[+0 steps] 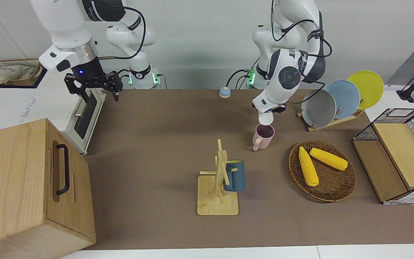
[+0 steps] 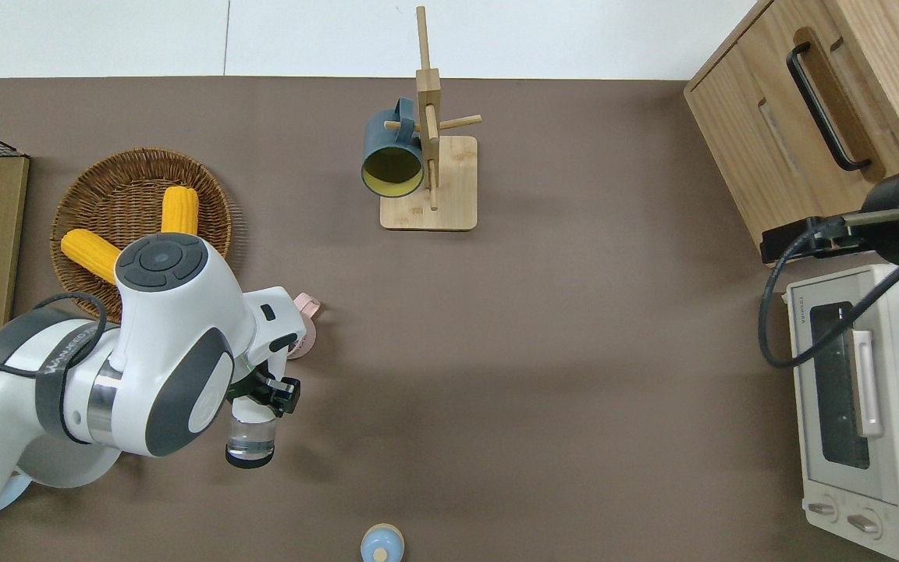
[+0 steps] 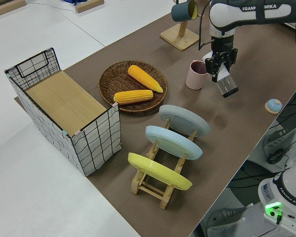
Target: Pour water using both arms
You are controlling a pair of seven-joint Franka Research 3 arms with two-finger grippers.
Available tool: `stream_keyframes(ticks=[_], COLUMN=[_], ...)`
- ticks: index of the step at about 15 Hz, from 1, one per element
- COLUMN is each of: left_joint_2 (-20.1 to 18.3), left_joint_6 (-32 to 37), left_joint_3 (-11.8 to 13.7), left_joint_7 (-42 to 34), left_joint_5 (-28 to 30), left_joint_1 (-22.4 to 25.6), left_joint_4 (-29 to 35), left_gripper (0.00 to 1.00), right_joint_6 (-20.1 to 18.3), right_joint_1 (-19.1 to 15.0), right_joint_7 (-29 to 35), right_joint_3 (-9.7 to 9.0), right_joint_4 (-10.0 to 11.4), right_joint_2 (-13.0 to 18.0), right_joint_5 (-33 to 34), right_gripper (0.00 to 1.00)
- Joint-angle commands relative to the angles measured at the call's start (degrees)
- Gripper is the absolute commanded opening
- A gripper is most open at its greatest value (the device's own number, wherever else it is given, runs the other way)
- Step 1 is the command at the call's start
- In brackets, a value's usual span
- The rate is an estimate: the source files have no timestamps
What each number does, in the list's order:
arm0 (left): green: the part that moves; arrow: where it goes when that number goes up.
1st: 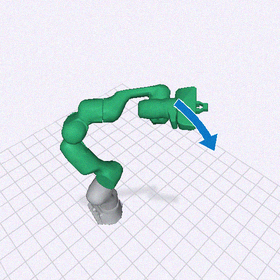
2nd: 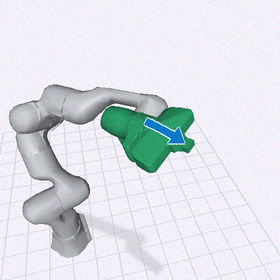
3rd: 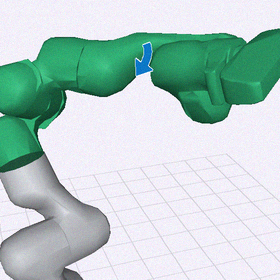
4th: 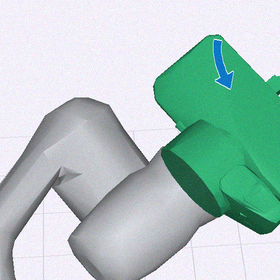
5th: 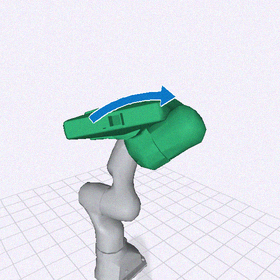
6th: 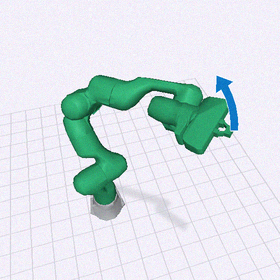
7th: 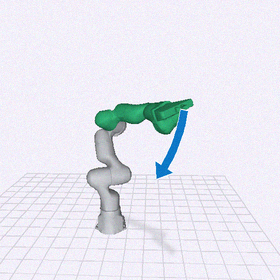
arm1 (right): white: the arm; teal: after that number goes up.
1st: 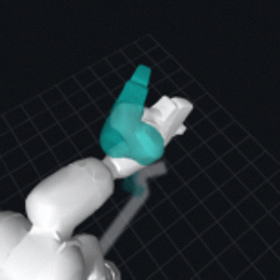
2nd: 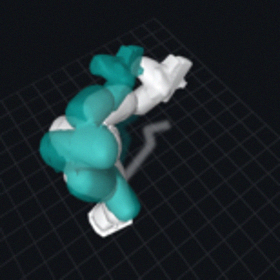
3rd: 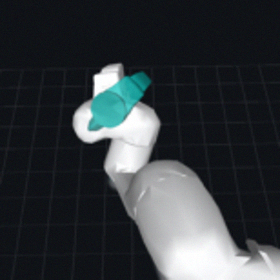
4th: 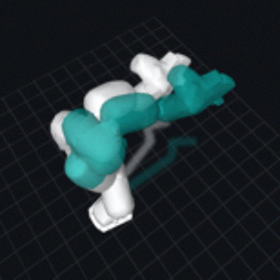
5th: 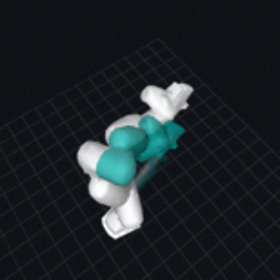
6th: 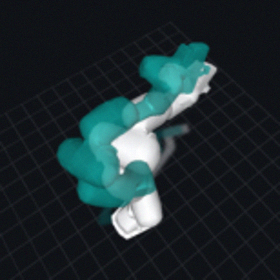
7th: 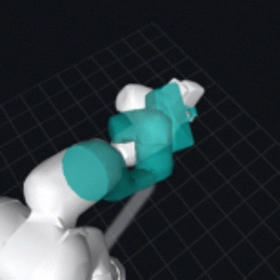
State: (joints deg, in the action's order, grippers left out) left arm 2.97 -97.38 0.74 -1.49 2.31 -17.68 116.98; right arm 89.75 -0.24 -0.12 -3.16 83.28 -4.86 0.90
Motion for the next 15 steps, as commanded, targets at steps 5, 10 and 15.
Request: stream_keyframes(ticks=[5, 10, 15], left_joint_2=[0.0, 0.1, 0.0], left_joint_6=[3.7, 4.0, 4.0], left_joint_3=[0.5, 0.5, 0.5], left_joint_7=[-0.7, -0.7, -0.7], left_joint_5=[0.7, 0.4, 0.3], left_joint_1=[-0.1, 0.0, 0.1], left_joint_4=[-2.1, -2.2, -2.2], left_gripper=[0.00, 0.00, 0.00], right_joint_6=[-0.8, -0.8, -0.8], right_joint_1=[-0.2, -0.2, -0.2], right_joint_7=[-0.4, -0.4, -0.4], right_joint_3=[0.09, 0.08, 0.09], right_joint_4=[-0.3, -0.3, -0.3], right_joint_2=[0.3, 0.3, 0.3], right_joint_5=[-1.0, -1.0, -1.0], right_gripper=[0.992, 0.992, 0.992])
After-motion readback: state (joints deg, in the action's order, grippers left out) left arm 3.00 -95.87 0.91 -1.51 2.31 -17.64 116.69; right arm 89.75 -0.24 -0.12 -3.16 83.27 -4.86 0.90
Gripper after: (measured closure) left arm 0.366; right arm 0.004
